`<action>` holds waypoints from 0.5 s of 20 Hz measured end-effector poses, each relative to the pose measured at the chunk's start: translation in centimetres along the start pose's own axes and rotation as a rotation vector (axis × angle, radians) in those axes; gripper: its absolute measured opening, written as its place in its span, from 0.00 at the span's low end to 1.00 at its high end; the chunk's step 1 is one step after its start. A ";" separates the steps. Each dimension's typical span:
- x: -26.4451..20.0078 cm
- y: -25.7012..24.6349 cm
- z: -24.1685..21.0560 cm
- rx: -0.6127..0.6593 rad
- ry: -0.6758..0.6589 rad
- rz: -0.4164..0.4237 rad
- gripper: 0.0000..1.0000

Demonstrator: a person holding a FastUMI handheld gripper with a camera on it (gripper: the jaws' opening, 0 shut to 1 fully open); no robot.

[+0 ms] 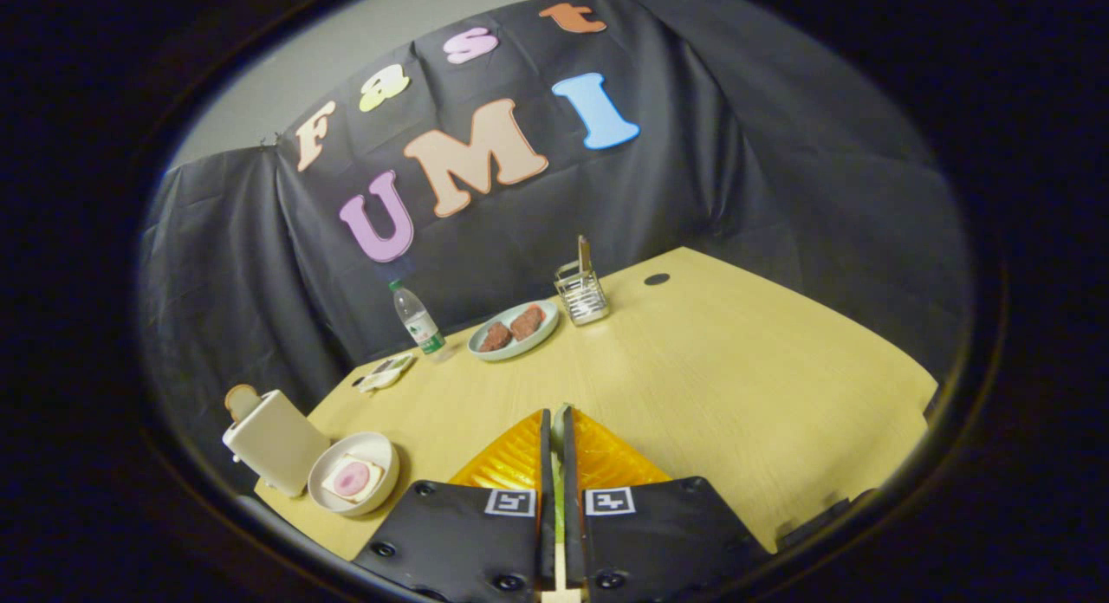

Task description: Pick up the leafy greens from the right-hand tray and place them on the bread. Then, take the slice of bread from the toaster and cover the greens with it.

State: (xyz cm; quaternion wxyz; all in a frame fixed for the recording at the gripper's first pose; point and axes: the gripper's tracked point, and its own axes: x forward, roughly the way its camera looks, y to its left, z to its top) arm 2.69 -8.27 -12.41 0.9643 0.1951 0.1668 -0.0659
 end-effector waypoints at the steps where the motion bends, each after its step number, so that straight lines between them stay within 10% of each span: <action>1: -0.1 0.9 0.1 0.012 -0.006 0.019 0.07; 10: -1.1 14.1 1.0 -0.018 -0.023 0.235 0.07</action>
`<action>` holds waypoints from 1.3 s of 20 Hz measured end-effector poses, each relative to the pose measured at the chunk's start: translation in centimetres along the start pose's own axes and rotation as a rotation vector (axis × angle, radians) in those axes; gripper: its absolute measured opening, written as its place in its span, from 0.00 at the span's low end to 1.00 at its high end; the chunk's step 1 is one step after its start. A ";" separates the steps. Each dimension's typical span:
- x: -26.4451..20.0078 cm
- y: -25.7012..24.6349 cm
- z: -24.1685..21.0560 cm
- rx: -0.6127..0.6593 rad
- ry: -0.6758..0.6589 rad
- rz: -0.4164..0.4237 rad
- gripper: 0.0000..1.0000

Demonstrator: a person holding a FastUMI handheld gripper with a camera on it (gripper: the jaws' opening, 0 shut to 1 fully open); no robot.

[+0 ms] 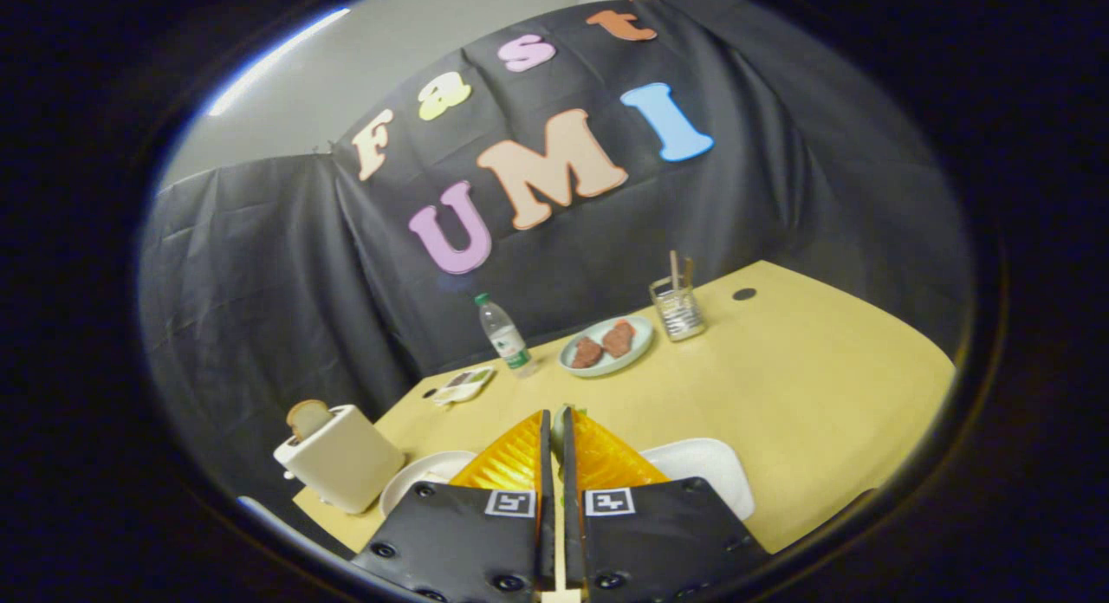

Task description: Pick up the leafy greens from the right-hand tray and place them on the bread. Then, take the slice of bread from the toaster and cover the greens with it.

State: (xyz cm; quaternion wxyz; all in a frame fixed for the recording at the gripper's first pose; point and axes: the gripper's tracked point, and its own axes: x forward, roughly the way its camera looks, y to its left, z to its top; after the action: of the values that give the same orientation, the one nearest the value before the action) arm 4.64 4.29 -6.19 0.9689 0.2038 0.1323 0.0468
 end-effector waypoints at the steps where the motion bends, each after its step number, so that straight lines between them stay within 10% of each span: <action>1: 0.3 2.3 0.0 -0.012 0.001 0.036 0.07; 13: 5.8 22.0 -8.9 -0.084 0.125 0.230 0.07; 26: 9.2 13.3 -16.7 -0.109 0.292 -0.009 0.07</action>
State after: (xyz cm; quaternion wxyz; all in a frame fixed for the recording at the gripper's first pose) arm 8.37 24.13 -17.73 0.9492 0.1414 0.2700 0.0787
